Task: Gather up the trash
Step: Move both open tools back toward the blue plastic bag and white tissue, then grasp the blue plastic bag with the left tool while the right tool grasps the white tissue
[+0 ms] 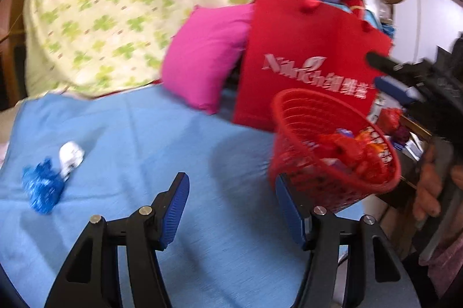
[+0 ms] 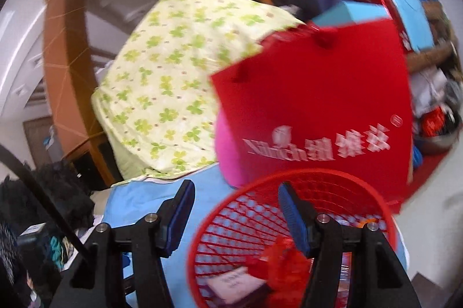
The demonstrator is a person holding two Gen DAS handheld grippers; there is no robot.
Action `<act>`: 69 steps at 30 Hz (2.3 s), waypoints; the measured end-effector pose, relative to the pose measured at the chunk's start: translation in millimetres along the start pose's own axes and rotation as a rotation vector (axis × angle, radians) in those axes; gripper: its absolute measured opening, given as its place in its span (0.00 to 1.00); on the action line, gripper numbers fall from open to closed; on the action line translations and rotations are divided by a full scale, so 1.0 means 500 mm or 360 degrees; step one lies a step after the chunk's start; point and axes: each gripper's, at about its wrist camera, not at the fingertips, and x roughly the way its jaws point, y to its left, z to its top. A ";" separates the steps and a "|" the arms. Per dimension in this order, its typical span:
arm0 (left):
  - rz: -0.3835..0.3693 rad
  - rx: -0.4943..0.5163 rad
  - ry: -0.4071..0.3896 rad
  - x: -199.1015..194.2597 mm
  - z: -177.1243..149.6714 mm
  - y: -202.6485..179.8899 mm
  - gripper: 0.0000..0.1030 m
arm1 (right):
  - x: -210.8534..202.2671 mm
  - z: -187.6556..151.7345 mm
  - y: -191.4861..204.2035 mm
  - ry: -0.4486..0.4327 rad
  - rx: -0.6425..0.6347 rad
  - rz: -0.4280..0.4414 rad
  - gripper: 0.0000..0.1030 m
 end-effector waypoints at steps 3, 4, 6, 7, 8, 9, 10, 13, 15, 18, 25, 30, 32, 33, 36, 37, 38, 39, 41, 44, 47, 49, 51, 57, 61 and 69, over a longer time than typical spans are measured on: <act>0.0070 -0.0018 0.0023 -0.010 -0.012 0.027 0.61 | 0.003 -0.011 0.062 -0.0032 -0.0082 0.0095 0.63; 0.0096 -0.0021 0.0027 -0.015 -0.016 0.037 0.61 | 0.006 -0.016 0.080 -0.0033 -0.0105 0.0124 0.63; 0.0130 -0.0032 0.0038 -0.026 -0.024 0.057 0.61 | 0.017 -0.028 0.120 -0.0016 -0.0141 0.0180 0.63; 0.0140 -0.0040 0.0041 -0.029 -0.026 0.065 0.61 | 0.025 -0.035 0.136 0.0002 -0.0150 0.0203 0.63; 0.0157 -0.0057 0.0045 -0.035 -0.030 0.079 0.61 | 0.035 -0.043 0.155 0.0033 -0.0156 0.0231 0.63; 0.0174 -0.0072 0.0048 -0.041 -0.033 0.092 0.61 | 0.043 -0.049 0.167 0.0054 -0.0159 0.0247 0.63; 0.0193 -0.0088 0.0050 -0.046 -0.035 0.104 0.61 | 0.051 -0.056 0.182 0.0078 -0.0164 0.0262 0.63; 0.0257 -0.0137 0.0052 -0.059 -0.037 0.143 0.61 | 0.069 -0.079 0.218 0.0141 -0.0196 0.0287 0.63; 0.0301 -0.0180 0.0053 -0.067 -0.037 0.173 0.61 | 0.078 -0.091 0.232 0.0170 -0.0207 0.0298 0.63; 0.0388 -0.0269 0.0060 -0.082 -0.042 0.229 0.61 | 0.093 -0.108 0.256 0.0212 -0.0223 0.0307 0.63; 0.0661 -0.0443 0.0064 -0.111 -0.057 0.367 0.61 | 0.131 -0.145 0.298 0.0346 -0.0234 0.0335 0.63; 0.0807 -0.0607 0.0114 -0.112 -0.077 0.468 0.61 | 0.158 -0.176 0.333 0.0444 -0.0291 0.0356 0.63; 0.0855 -0.0688 0.0143 -0.112 -0.086 0.505 0.61 | 0.179 -0.192 0.348 0.0511 -0.0313 0.0374 0.63; 0.0875 -0.0751 0.0152 -0.114 -0.091 0.528 0.61 | 0.191 -0.199 0.354 0.0542 -0.0316 0.0381 0.63; 0.0886 -0.0860 0.0151 -0.122 -0.101 0.561 0.61 | 0.234 -0.223 0.375 0.0647 -0.0324 0.0397 0.63; 0.0888 -0.0875 0.0150 -0.120 -0.100 0.566 0.61 | 0.251 -0.231 0.382 0.0687 -0.0320 0.0410 0.63; 0.0889 -0.0885 0.0151 -0.119 -0.099 0.571 0.61 | 0.269 -0.238 0.390 0.0730 -0.0315 0.0423 0.63; 0.0893 -0.0896 0.0156 -0.116 -0.098 0.578 0.61 | 0.284 -0.244 0.397 0.0760 -0.0307 0.0433 0.63; 0.0906 -0.0919 0.0160 -0.110 -0.097 0.587 0.61 | 0.327 -0.255 0.414 0.0829 -0.0282 0.0456 0.63; 0.0904 -0.0960 0.0175 -0.104 -0.098 0.599 0.61 | 0.405 -0.264 0.441 0.0927 -0.0219 0.0482 0.63; 0.0888 -0.0971 0.0176 -0.105 -0.095 0.609 0.61 | 0.493 -0.268 0.463 0.0995 -0.0119 0.0482 0.63; 0.0891 -0.0964 0.0182 -0.104 -0.094 0.614 0.61 | 0.550 -0.276 0.476 0.1053 -0.0045 0.0483 0.63; 0.0900 -0.0962 0.0188 -0.100 -0.092 0.620 0.61 | 0.616 -0.289 0.488 0.1124 0.0041 0.0464 0.63; 0.0921 -0.0904 0.0206 -0.082 -0.079 0.635 0.61 | 0.773 -0.349 0.506 0.1329 0.0335 0.0389 0.63; 0.0905 -0.0823 0.0218 -0.062 -0.070 0.634 0.61 | 0.830 -0.383 0.513 0.1369 0.0359 0.0218 0.62; 0.0611 -0.0726 0.0213 0.011 -0.052 0.610 0.61 | 0.778 -0.353 0.458 0.1214 0.0303 0.0269 0.33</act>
